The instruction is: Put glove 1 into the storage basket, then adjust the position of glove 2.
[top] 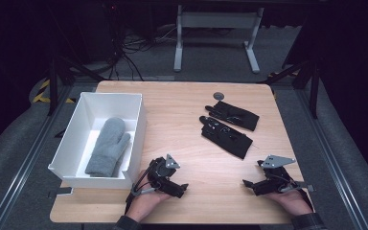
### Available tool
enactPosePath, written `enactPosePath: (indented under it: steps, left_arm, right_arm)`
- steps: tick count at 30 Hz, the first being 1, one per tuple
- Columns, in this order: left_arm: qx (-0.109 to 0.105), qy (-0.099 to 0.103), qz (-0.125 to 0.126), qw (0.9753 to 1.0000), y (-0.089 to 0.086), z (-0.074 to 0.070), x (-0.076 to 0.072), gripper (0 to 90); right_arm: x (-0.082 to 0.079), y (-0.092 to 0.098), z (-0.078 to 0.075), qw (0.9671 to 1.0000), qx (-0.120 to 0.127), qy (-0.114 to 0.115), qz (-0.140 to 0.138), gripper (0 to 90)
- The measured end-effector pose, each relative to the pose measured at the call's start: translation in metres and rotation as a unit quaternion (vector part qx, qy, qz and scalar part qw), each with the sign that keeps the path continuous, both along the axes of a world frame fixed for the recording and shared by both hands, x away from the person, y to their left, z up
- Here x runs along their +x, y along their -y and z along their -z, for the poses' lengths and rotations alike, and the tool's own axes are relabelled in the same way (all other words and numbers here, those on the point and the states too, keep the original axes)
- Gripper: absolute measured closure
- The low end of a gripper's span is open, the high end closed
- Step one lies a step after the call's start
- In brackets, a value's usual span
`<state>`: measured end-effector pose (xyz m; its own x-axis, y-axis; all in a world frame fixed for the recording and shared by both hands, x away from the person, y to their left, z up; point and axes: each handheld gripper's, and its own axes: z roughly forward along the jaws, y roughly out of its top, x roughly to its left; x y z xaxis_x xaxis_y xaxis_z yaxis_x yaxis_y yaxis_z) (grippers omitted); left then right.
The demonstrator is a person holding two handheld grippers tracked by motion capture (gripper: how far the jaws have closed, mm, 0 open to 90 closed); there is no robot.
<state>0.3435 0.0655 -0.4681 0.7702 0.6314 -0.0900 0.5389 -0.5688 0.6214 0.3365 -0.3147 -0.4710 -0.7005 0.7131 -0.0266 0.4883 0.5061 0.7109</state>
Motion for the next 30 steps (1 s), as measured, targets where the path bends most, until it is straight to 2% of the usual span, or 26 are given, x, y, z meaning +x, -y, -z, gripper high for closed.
enactPosePath:
  steps: [4,5,8,13,17,20,24,27,28,30]
  left_arm:
    - [0.013,0.03,0.009,0.9994,0.0,0.005,-0.003,0.1]
    - [0.013,0.03,0.009,0.9994,0.0,0.005,-0.003,0.0]
    - [-0.01,0.052,0.009,0.9986,-0.002,0.01,-0.005,0.0]
    - [-0.01,0.051,0.009,0.9986,-0.003,0.01,-0.006,0.0]
    - [-0.01,0.051,0.009,0.9986,-0.003,0.01,-0.006,0.0]
    - [-0.01,0.052,0.009,0.9985,-0.003,0.01,-0.006,0.0]
    - [-0.011,0.052,0.009,0.9985,-0.003,0.01,-0.006,0.0]
    - [-0.01,0.052,0.009,0.9985,-0.003,0.01,-0.006,0.0]
    - [-0.01,0.052,0.009,0.9985,-0.003,0.01,-0.006,0.0]
    - [-0.011,0.053,0.01,0.9985,-0.002,0.01,-0.006,0.0]
  right_arm:
    - [-0.001,0.0,0.0,1.0,0.0,0.0,-0.001,2.4]
    - [-0.001,0.0,0.0,1.0,0.0,0.0,-0.001,2.4]
    - [-0.002,0.0,0.0,1.0,-0.001,0.0,0.0,2.3]
    - [-0.002,0.0,-0.001,1.0,-0.003,-0.003,-0.002,2.2]
    - [-0.002,-0.001,-0.005,0.9997,-0.013,-0.014,-0.014,8.0]
    - [-0.003,-0.002,-0.008,0.9998,-0.014,-0.007,-0.012,11.0]
    - [0.0,-0.005,-0.018,0.9999,0.001,0.001,-0.011,21.3]
    - [0.008,-0.007,-0.027,0.9995,0.027,0.003,-0.018,39.3]
    - [0.013,-0.007,-0.029,0.9991,0.036,-0.002,-0.022,42.0]
    - [0.02,-0.009,-0.032,0.9991,0.037,0.0,-0.019,51.2]
